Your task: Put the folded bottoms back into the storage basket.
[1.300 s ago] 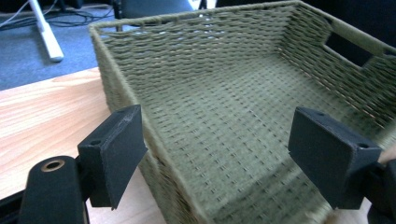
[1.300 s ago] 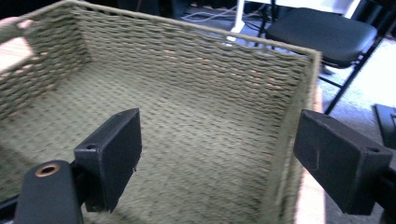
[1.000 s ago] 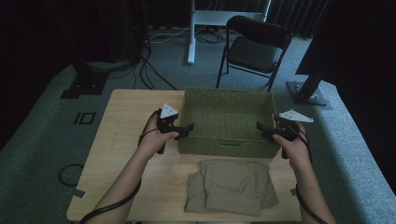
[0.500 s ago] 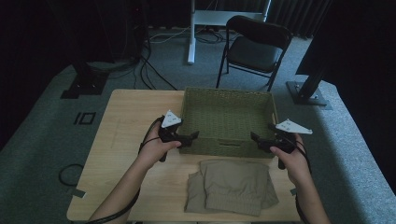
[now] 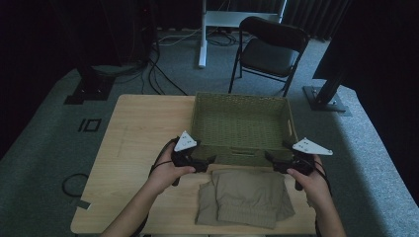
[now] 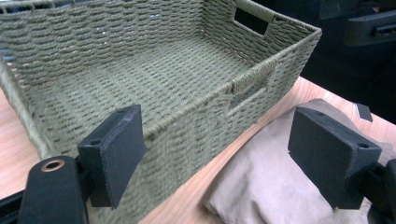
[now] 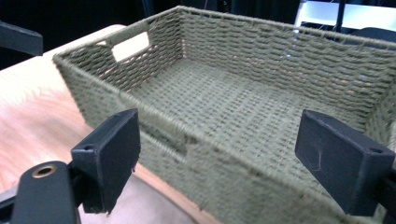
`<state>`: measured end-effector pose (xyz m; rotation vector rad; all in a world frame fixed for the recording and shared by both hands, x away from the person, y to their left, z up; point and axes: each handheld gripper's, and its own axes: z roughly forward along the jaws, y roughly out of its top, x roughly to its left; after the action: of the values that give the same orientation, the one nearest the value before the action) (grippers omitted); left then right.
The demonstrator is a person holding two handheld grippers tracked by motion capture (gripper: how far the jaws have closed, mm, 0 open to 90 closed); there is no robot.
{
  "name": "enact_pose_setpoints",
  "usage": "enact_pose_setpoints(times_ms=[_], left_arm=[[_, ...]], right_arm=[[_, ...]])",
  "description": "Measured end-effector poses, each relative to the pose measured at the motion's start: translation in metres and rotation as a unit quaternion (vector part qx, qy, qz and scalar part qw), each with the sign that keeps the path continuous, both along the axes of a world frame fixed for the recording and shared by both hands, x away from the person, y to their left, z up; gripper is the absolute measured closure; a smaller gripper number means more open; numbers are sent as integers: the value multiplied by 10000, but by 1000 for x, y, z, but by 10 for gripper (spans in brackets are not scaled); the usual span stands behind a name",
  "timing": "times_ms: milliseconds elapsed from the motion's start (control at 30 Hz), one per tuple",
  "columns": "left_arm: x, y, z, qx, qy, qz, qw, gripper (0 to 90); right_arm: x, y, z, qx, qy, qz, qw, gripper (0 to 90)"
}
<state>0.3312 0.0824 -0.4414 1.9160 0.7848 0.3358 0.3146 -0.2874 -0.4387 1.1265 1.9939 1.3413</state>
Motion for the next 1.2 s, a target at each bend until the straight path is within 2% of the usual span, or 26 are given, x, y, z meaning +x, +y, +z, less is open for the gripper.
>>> enact_pose_setpoints(times_ms=[267, 500, 567, 767, 900, 1200], left_arm=[[-10, 2, -5, 5, 60, -74, 10000, 196], [-21, -3, -19, 108, 191, -253, 9994, 195], [-24, -6, -25, 134, 283, -296, 9991, 196], [-32, -14, -42, 237, 438, -428, 9978, 196], [-35, -17, -52, 234, 548, -347, 9976, 195], [-44, -29, -70, 339, 787, -383, 9956, 195]], right_arm=[[-15, 0, -12, 61, 77, 77, 9999, 139], [-30, -2, -32, -3, 282, 217, 9994, 138], [-33, -3, -38, -33, 353, 246, 9991, 139], [-37, -7, -53, -52, 518, 226, 9984, 138], [-39, -11, -62, -110, 598, 187, 9980, 138], [-40, -18, -79, -248, 825, 81, 9962, 136]])
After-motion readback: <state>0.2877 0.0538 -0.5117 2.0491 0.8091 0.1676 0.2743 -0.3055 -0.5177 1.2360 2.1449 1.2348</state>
